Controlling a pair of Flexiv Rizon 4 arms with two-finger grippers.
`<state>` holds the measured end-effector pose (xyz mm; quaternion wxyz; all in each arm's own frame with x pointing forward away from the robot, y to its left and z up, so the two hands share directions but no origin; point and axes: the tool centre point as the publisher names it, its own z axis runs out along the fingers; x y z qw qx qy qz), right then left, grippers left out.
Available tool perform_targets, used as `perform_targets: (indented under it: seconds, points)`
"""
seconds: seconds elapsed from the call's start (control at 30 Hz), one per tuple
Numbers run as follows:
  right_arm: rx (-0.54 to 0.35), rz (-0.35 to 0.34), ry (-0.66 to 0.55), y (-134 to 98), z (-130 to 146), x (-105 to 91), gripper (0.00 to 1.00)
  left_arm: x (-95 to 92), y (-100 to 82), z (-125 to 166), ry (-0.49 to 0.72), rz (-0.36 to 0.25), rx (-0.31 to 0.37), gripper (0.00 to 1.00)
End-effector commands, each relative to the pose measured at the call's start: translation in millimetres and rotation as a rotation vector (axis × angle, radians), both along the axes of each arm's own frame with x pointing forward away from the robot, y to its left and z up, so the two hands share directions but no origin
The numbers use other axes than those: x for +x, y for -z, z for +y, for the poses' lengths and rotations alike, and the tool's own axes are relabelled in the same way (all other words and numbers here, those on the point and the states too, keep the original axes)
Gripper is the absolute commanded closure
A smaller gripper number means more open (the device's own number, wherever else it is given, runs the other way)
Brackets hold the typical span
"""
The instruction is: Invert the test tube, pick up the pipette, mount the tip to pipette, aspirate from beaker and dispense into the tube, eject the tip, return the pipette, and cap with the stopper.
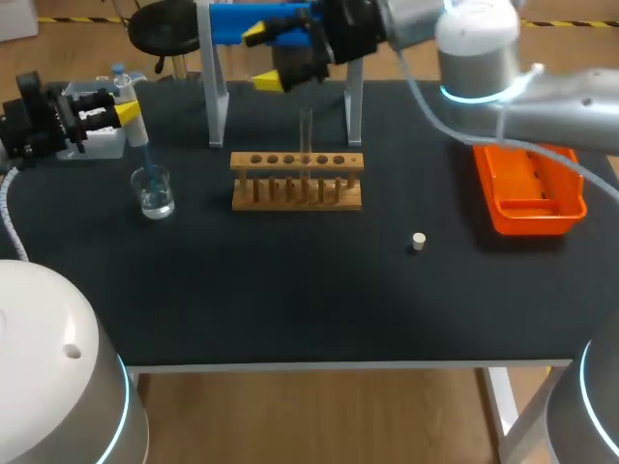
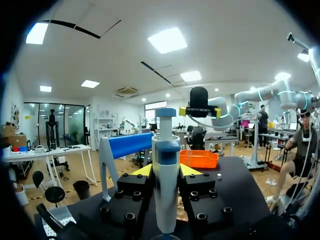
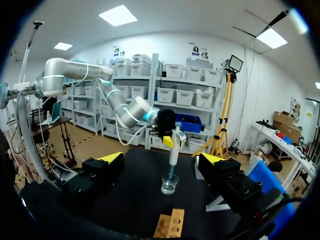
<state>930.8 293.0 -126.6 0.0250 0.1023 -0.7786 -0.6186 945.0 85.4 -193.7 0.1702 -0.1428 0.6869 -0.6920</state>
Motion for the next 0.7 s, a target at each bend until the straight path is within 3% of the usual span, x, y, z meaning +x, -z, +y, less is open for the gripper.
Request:
perform_targets:
  seconds: [0.03, 0.33, 0.7]
  points:
    - [0.02, 0.002, 0.04, 11.9, -42.3, 0.0, 0.0, 0.2, -0.8, 0.6, 0.002, 0.002, 0.002, 1.0]
    - [0.03, 0.01, 0.054, 44.6, -72.4, 15.9, 0.0, 0.2, -0.8, 0.6, 0.002, 0.002, 0.002, 1.0]
    - [0.049, 0.007, 0.028, 83.2, -86.2, 22.1, 0.0, 0.2, -0.8, 0.6, 0.002, 0.002, 0.002, 1.0]
